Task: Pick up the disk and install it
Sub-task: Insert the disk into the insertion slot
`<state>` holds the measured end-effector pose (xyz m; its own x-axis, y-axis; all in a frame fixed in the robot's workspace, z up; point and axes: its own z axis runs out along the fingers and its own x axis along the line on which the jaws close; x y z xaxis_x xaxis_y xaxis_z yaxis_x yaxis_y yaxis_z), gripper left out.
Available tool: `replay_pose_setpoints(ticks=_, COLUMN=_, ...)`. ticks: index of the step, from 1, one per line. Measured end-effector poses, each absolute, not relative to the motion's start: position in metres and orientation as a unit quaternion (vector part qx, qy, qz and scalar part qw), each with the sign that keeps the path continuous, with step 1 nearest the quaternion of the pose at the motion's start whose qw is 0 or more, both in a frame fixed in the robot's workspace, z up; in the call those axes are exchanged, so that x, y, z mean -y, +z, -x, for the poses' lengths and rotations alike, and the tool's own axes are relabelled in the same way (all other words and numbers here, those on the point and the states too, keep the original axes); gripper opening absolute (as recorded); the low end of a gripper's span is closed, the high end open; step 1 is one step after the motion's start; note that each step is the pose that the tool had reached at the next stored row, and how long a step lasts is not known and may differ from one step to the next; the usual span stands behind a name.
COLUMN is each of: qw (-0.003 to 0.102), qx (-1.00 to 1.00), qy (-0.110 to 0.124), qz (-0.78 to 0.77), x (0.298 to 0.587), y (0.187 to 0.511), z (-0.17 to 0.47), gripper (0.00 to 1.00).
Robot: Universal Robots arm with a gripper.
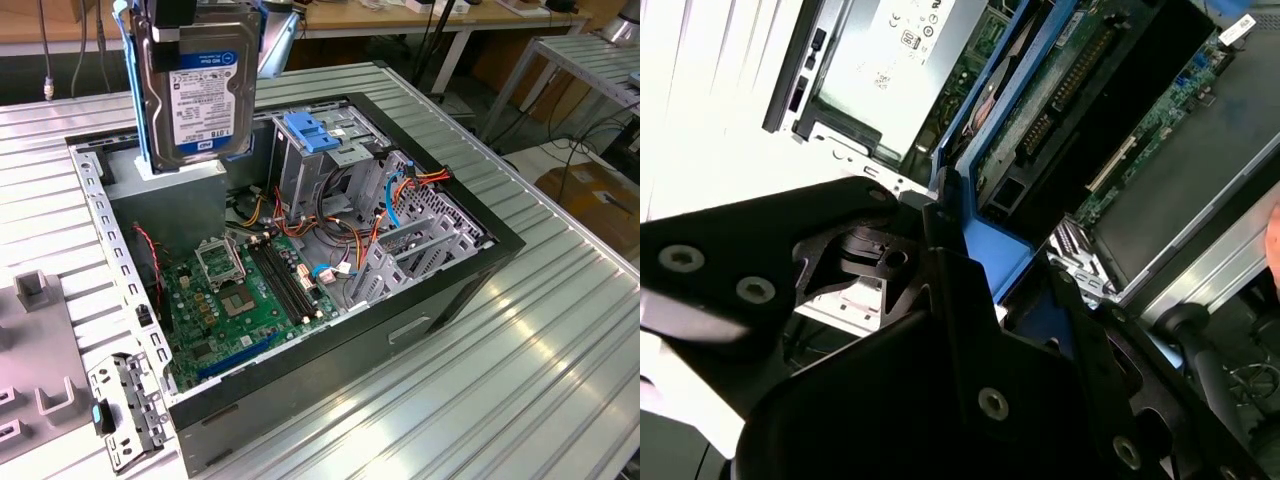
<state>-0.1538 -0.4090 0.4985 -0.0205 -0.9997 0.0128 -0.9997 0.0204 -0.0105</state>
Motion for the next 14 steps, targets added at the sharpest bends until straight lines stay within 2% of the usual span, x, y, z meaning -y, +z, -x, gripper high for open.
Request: replay_pose_setpoints(ticks=14, qw=0.001, qx=0.714, qy=0.008, qz=-0.700, x=0.410, y=0.498, z=0.126, gripper=0.37)
